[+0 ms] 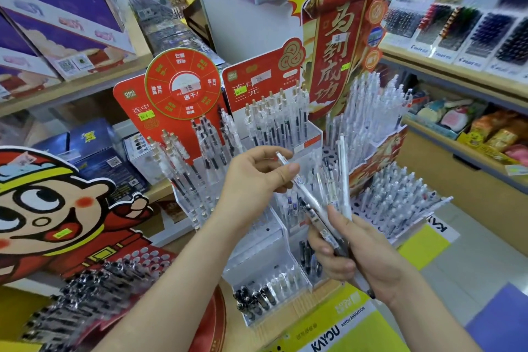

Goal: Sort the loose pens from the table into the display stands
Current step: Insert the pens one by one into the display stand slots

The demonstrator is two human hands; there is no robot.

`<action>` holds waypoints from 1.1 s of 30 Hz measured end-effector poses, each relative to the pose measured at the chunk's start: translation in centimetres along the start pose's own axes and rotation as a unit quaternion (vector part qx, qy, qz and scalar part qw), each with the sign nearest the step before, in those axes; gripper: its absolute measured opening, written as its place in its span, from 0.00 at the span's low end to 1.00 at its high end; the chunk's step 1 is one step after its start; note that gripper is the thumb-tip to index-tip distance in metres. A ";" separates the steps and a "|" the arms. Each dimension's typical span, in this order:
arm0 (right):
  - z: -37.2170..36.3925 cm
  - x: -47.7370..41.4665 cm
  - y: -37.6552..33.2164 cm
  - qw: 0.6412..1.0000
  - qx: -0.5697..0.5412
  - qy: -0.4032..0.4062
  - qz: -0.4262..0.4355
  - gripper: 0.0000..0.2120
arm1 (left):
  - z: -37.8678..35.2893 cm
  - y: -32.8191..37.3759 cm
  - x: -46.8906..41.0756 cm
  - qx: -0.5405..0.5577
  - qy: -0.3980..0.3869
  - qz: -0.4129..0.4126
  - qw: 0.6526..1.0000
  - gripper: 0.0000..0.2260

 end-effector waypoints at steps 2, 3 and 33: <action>0.4 0.1 -0.5 1.000 0.007 0.012 0.010 0.20 | 0.3 0.6 -0.2 0.015 0.021 -0.021 0.999 0.07; 0.6 0.2 -0.6 1.000 0.015 0.021 0.010 0.20 | 0.4 0.8 -0.2 0.022 0.027 -0.031 0.999 0.06; 14.7 8.7 -0.6 0.939 0.213 0.268 -0.034 0.11 | -16.6 -6.0 -3.0 -0.084 -0.226 0.057 0.969 0.10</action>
Point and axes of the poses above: each hand's wrist, its own x-axis away from the middle knuckle, its own z-axis out of the back of the hand, y = z × x, the point moved 10 cm from there along -x, towards the middle knuckle, and after that the axes turned 12 degrees about x, right-handed, at the moved point
